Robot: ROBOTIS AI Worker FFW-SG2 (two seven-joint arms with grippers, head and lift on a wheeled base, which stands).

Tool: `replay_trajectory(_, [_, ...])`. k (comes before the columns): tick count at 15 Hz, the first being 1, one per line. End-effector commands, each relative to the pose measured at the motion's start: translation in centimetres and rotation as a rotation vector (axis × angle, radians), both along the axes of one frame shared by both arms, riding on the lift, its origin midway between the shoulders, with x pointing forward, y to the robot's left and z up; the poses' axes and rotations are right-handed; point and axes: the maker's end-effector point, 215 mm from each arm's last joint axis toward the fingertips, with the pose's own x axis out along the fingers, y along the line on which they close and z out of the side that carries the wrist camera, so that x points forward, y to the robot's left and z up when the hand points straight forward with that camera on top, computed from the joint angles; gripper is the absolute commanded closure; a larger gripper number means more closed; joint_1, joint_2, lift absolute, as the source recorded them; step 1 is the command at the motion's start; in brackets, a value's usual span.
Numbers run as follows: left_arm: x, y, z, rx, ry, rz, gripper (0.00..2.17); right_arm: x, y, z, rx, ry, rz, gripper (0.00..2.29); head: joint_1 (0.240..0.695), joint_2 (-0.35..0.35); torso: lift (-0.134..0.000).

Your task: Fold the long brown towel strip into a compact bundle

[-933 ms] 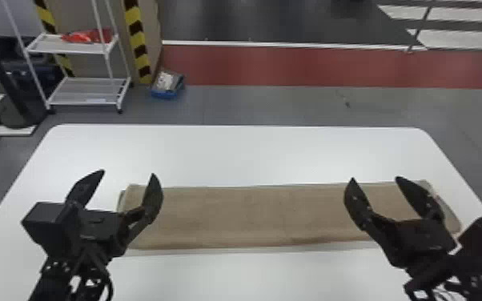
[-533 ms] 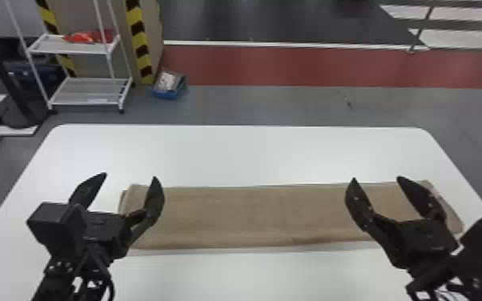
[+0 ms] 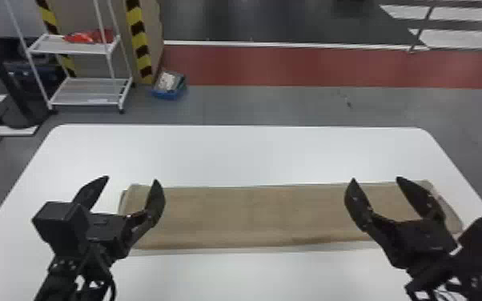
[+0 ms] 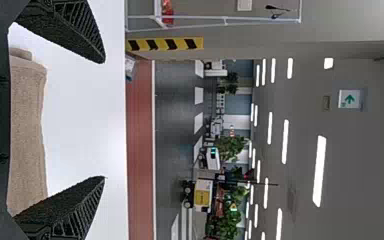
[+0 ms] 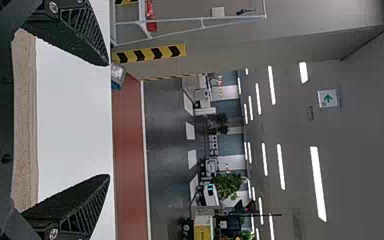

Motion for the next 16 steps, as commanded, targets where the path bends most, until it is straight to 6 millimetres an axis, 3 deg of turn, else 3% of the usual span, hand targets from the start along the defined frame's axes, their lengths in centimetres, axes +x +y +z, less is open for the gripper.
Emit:
replay_trajectory(1, [0.5,1.2,-4.7,-0.018,0.148,0.012,0.05,0.1,0.2,-0.6,0.004,0.007,0.003,0.08,0.695,-0.044,-0.108])
replay_trajectory(5, [1.7,4.5,-8.1,-0.023,0.189,0.063,0.05,0.5,0.5,-2.0,0.007,0.021,0.006,0.08,0.695,-0.015,-0.108])
replay_trajectory(8, [2.0,6.1,-9.0,-0.035,0.203,0.073,0.09,0.8,0.5,-2.3,0.010,0.023,0.005,0.08,0.695,0.015,-0.108])
replay_trajectory(13, [1.5,7.5,-11.3,-0.028,0.259,0.085,0.16,1.1,0.8,-2.3,0.015,0.022,0.011,0.08,0.695,0.045,-0.108])
replay_trajectory(16, [1.3,7.1,-11.8,-0.029,0.279,0.067,0.28,1.1,0.8,-2.3,0.015,0.021,0.012,0.08,0.695,0.055,-0.108])
